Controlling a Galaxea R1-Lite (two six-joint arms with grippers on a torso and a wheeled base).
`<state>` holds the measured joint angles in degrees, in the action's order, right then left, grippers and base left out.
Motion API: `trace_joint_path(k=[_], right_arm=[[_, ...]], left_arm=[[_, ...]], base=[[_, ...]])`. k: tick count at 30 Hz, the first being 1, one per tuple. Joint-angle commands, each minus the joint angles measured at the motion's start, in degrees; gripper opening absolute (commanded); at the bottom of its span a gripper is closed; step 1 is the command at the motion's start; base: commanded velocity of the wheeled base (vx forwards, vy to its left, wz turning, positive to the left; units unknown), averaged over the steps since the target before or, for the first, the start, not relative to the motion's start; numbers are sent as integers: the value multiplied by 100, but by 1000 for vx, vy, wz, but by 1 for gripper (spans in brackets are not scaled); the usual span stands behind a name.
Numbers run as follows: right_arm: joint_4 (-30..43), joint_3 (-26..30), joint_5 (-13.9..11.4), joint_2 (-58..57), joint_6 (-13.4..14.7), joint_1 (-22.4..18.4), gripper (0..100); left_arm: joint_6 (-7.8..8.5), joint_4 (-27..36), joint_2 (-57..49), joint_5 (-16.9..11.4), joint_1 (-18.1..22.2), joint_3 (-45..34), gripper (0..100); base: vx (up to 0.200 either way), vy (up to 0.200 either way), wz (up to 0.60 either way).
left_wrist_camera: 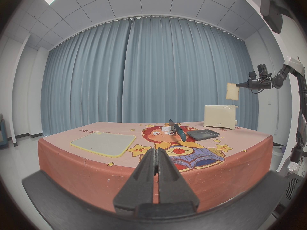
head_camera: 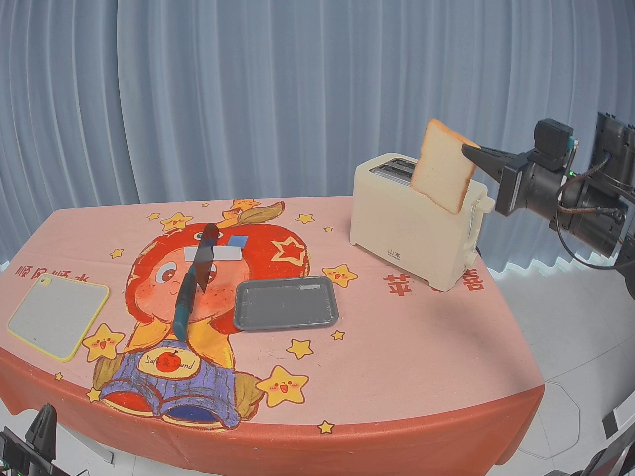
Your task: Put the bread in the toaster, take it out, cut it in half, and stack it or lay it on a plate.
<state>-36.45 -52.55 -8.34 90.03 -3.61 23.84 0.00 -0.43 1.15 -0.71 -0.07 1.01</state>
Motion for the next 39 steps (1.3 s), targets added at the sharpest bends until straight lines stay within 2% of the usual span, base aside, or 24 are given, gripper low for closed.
trace_joint_path(k=[1,2,3,4,7,18,25,29,32,39], right_arm=[[-11,483,-1,-372,361,226,0],[-11,483,-1,-372,361,226,0],[-11,685,-10,-513,554,287,0],[-11,817,-19,-574,633,314,0],[-11,1045,-19,-723,765,384,0],[-29,1889,-45,-1251,1073,437,0],[-908,2416,-54,-1268,1213,437,0],[-1681,2821,-54,-1251,1380,428,0],[-2033,2900,-54,-1242,1565,419,0],[-2217,3093,-36,-1295,1653,437,0]], left_arm=[[0,-1,0,0,-1,-101,0],[0,-1,0,0,-1,-101,0],[0,-1,0,0,-1,-101,0],[0,-1,0,0,-1,-101,0],[0,-1,0,0,-1,-101,0],[0,-1,0,0,-1,-101,0],[0,-1,0,0,-1,-101,0],[0,-1,0,0,-1,-101,0],[0,-1,0,0,-1,-101,0],[0,-1,0,0,-1,-101,0]], base=[[0,0,0],[0,0,0],[0,0,0],[0,0,0],[0,0,0],[0,0,0],[0,0,0],[0,0,0],[0,0,0],[0,0,0]])
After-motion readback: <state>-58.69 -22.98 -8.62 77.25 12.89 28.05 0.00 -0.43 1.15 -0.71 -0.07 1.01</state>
